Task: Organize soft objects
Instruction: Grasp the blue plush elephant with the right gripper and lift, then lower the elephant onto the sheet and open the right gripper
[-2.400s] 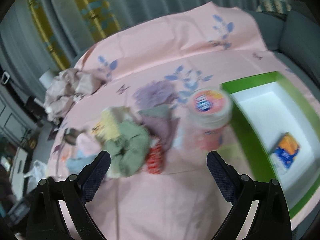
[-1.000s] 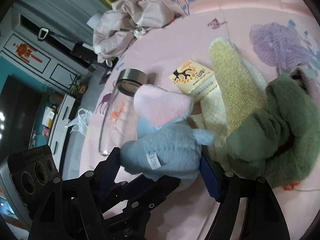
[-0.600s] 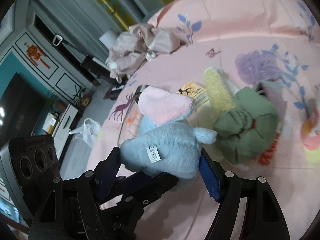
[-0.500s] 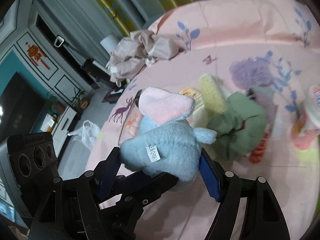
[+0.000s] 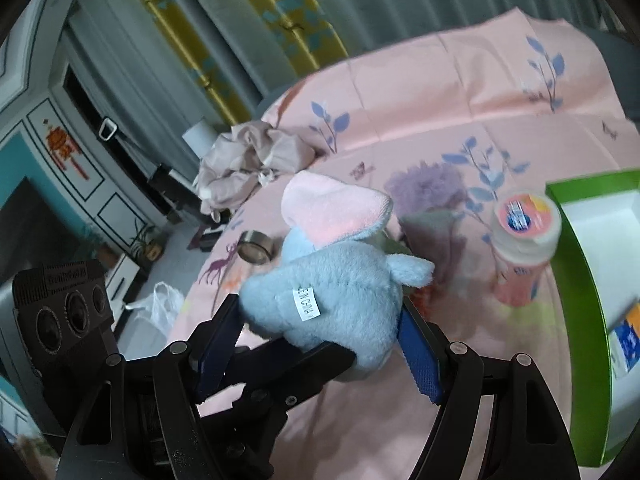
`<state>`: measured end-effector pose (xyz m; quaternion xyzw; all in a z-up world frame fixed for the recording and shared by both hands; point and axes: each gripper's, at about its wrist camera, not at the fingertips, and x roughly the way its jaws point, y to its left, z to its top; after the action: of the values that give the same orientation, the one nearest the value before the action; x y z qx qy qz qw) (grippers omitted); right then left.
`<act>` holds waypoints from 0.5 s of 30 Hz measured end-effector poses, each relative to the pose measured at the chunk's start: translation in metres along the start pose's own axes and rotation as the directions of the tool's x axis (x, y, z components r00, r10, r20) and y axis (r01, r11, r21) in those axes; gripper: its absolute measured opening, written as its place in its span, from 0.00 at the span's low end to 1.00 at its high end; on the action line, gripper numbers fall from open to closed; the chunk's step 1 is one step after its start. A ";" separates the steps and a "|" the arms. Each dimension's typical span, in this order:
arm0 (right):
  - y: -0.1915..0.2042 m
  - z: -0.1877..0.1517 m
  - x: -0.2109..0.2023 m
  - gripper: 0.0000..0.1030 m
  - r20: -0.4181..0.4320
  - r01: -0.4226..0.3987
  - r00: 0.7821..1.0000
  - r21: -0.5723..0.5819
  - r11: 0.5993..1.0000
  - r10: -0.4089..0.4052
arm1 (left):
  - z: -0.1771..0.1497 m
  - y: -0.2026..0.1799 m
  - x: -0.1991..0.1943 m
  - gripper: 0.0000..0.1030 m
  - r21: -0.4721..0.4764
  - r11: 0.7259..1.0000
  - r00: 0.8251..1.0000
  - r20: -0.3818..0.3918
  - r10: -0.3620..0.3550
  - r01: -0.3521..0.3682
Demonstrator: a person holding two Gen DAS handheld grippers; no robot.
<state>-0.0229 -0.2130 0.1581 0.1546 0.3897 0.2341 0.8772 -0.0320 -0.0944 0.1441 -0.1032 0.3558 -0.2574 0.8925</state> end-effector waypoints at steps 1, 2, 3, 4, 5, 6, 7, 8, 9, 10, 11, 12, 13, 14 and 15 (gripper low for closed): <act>-0.006 -0.002 -0.001 0.72 -0.007 -0.010 1.000 -0.001 1.000 0.010 | 0.001 -0.006 0.002 0.16 0.044 0.998 0.999 0.017 0.049 -0.049; -0.012 -0.002 -0.003 0.70 -0.013 -0.027 1.000 0.017 0.999 0.028 | 0.001 -0.013 0.002 0.17 0.082 0.993 0.995 0.048 0.085 -0.088; -0.021 -0.002 -0.005 0.68 -0.023 -0.064 0.998 0.049 0.997 0.065 | 0.001 -0.018 0.003 0.13 0.100 0.991 0.995 0.059 0.086 -0.091; -0.027 -0.002 -0.008 0.68 -0.020 -0.090 0.996 0.074 0.993 0.092 | 0.002 -0.025 0.007 0.14 0.114 0.991 0.997 0.056 0.060 -0.066; -0.031 -0.002 -0.010 0.67 -0.015 -0.090 0.996 0.076 0.993 0.091 | 0.001 -0.027 0.011 0.14 0.118 0.992 0.998 0.047 0.042 -0.047; -0.033 -0.002 -0.014 0.64 -0.006 -0.084 0.996 0.064 0.994 0.085 | 0.001 -0.032 0.018 0.13 0.125 0.992 0.999 0.035 0.004 -0.008; -0.032 -0.001 -0.016 0.58 -0.006 -0.084 0.996 0.046 0.995 0.084 | 0.000 -0.035 0.021 0.12 0.130 0.992 1.000 0.029 -0.005 0.001; -0.033 -0.002 -0.017 0.57 -0.013 -0.089 0.996 0.037 0.995 0.089 | -0.001 -0.038 0.024 0.13 0.135 0.991 1.000 0.025 -0.001 -0.003; -0.035 -0.002 -0.016 0.57 -0.018 -0.081 0.996 0.039 0.996 0.082 | -0.002 -0.039 0.026 0.13 0.135 0.991 1.000 0.020 -0.005 0.002; -0.038 -0.002 -0.013 0.57 -0.026 -0.079 0.996 0.051 0.996 0.081 | -0.003 -0.038 0.028 0.13 0.123 0.992 1.000 0.006 -0.022 0.021; -0.043 -0.001 -0.008 0.57 -0.045 -0.083 0.995 0.072 0.994 0.086 | -0.004 -0.035 0.030 0.13 0.110 0.994 1.000 -0.001 -0.027 0.027; -0.048 -0.001 -0.006 0.57 -0.060 -0.085 0.994 0.092 0.992 0.091 | -0.004 -0.034 0.031 0.13 0.103 0.994 1.000 -0.003 -0.026 0.026; -0.051 0.000 -0.002 0.57 -0.071 -0.085 0.993 0.112 0.990 0.093 | -0.004 -0.032 0.030 0.13 0.092 0.996 1.000 -0.004 -0.022 0.022; -0.054 0.000 -0.002 0.57 -0.071 -0.083 0.993 0.117 0.990 0.092 | -0.004 -0.032 0.030 0.13 0.085 0.996 1.000 -0.006 -0.022 0.023; -0.055 0.000 -0.001 0.57 -0.069 -0.079 0.994 0.119 0.990 0.087 | -0.004 -0.029 0.030 0.13 0.076 0.997 1.000 -0.011 -0.026 0.026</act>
<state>-0.0079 -0.2603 0.1335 0.2125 0.4283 0.2530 0.8411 -0.0273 -0.1350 0.1347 -0.0727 0.3487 -0.2828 0.8906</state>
